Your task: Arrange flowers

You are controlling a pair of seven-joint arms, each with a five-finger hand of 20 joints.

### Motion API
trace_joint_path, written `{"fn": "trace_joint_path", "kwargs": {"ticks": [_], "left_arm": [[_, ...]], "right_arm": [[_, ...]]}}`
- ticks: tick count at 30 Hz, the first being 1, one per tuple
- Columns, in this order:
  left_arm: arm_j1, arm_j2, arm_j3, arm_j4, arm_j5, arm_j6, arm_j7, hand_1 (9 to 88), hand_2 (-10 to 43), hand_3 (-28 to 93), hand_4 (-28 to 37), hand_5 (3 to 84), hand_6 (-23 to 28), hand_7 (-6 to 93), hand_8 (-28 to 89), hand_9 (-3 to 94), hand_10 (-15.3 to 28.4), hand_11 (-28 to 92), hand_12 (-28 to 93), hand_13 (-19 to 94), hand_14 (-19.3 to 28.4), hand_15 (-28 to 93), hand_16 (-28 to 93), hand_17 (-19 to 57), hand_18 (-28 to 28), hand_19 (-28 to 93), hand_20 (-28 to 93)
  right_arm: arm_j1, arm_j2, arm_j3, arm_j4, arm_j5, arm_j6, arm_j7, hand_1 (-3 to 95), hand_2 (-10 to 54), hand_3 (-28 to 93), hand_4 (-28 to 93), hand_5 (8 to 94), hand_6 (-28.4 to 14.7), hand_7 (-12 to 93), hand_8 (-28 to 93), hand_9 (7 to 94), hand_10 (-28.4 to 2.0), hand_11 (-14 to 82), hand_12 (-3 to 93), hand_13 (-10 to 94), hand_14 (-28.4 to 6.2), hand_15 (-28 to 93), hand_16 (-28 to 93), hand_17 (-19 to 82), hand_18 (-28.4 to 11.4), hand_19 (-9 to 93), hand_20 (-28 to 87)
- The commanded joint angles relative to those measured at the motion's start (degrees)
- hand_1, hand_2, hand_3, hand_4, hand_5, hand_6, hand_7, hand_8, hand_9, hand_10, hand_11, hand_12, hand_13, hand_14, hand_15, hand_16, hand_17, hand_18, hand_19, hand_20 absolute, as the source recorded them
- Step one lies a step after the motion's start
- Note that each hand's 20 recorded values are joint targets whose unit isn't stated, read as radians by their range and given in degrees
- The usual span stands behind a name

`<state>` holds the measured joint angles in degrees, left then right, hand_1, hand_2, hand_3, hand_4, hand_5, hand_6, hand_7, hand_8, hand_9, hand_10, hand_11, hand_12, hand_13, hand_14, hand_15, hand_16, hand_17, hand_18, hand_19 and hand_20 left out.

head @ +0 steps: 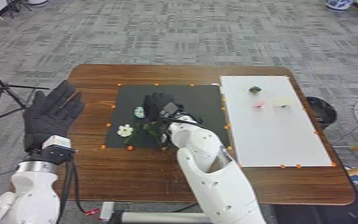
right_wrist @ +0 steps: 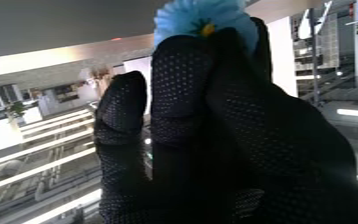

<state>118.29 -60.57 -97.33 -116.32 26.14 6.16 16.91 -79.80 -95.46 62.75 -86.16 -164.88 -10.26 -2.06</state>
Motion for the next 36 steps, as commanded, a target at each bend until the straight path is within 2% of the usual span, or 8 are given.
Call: {"fn": "trace_joint_path", "kwargs": {"ticks": [1, 5, 12, 16, 21, 25, 32, 36], "left_arm": [[0.29, 0.36, 0.25, -0.71, -0.95, 2.03, 0.76, 26.3, 14.4, 67, -28.3, 41.6, 7.8, 8.7, -8, 30.8, 13.5, 15, 9, 25, 15.3, 18, -2, -7.6, 14.8, 34, 7], [0.83, 0.24, -0.06, -0.93, -1.01, 1.90, 0.91, 26.3, 14.3, 67, -28.3, 41.5, 7.6, 9.1, -8, 30.6, 13.2, 16, 9, 25, 15.1, 18, -2, -7.4, 14.7, 34, 7], [0.63, 0.18, -0.08, -0.74, -0.97, 1.32, 0.69, 26.1, 13.8, 68, -28.3, 42.0, 7.6, 9.6, -8, 30.6, 13.0, 16, 9, 25, 14.7, 18, -3, -7.2, 14.4, 34, 7], [0.29, 0.18, 0.05, -0.56, -0.95, 1.34, 0.60, 26.1, 13.5, 68, -28.3, 42.4, 7.7, 9.7, -8, 30.7, 13.0, 16, 9, 25, 14.6, 18, -2, -7.1, 14.4, 34, 7], [-0.18, 0.19, 0.12, -0.25, -0.99, 1.23, 0.58, 25.9, 13.2, 68, -28.3, 42.7, 7.7, 9.9, -8, 30.9, 12.9, 16, 9, 25, 14.5, 18, -2, -6.8, 14.1, 33, 7], [0.31, 0.14, -0.11, -0.42, -0.92, 1.04, 0.59, 25.9, 13.1, 68, -28.3, 43.3, 7.5, 10.1, -9, 31.2, 12.8, 17, 9, 25, 14.2, 18, -2, -6.7, 14.0, 33, 7], [0.65, -0.07, -0.19, -0.45, -0.87, 1.03, 0.61, 25.8, 13.0, 68, -28.3, 43.5, 7.4, 10.4, -9, 31.8, 12.8, 17, 9, 25, 13.9, 18, -2, -6.5, 13.8, 33, 7], [-0.04, -0.19, 0.01, -0.06, -0.81, 0.59, 0.21, 25.7, 13.0, 68, -28.3, 43.6, 7.4, 10.4, -9, 31.8, 12.9, 17, 8, 25, 13.9, 18, -2, -6.4, 13.7, 32, 7]], "right_arm": [[-0.46, 0.92, -1.07, -1.59, 0.23, -0.80, 0.54, 62.3, -9.5, 69, -28, 69.5, 1.8, 27, -4, 79.4, -6.9, 4.5, 32.1, 73, 0.0, 47, 48, 40, -18.5, 80, 41], [-0.86, 1.79, -1.87, -2.85, 0.73, -1.39, 1.70, 61.0, -9.5, 69, -28, 68.5, 1.6, 26, -3, 75.7, -7.4, 8.2, 27.8, 73, 0.0, 48, 47, 40, -18.7, 80, 41], [-1.29, 2.07, -2.28, -3.68, 1.97, -1.63, 3.15, 58.3, -9.5, 68, -28, 66.8, 1.4, 24, -5, 71.6, -8.5, 13.9, 22.4, 72, -0.9, 50, 45, 40, -19.1, 80, 41], [-1.33, 2.16, -2.29, -3.81, 2.52, -1.67, 3.00, 55.4, -9.5, 70, -28, 65.4, 1.3, 22, -12, 69.6, -10.0, 17.4, 17.9, 71, -1.6, 53, 42, 40, -19.2, 81, 41], [-0.71, 1.78, -1.77, -3.00, 1.85, -2.07, 2.21, 53.5, -9.5, 71, -28, 63.6, 0.6, 21, -14, 67.2, -10.6, 16.1, 16.1, 71, -2.1, 54, 42, 40, -19.2, 81, 41], [-0.80, 1.98, -1.96, -2.93, 1.72, -1.57, 2.51, 53.2, -9.5, 71, -28, 63.6, 0.6, 20, -14, 66.6, -10.6, 15.6, 15.7, 71, -2.3, 55, 41, 40, -19.3, 81, 41], [-1.20, 2.97, -2.56, -4.77, 4.00, -2.20, 3.40, 52.1, -9.5, 73, -28, 64.0, 0.5, 21, -13, 66.4, -10.4, 15.0, 15.6, 71, -2.9, 56, 40, 40, -19.5, 82, 40], [-0.58, 4.64, -2.10, -7.08, 6.84, -2.48, 6.32, 48.1, -9.5, 76, -27, 64.1, -0.2, 20, -8, 64.9, -11.6, 13.9, 15.5, 71, -4.7, 58, 37, 39, -19.7, 82, 40]]}}
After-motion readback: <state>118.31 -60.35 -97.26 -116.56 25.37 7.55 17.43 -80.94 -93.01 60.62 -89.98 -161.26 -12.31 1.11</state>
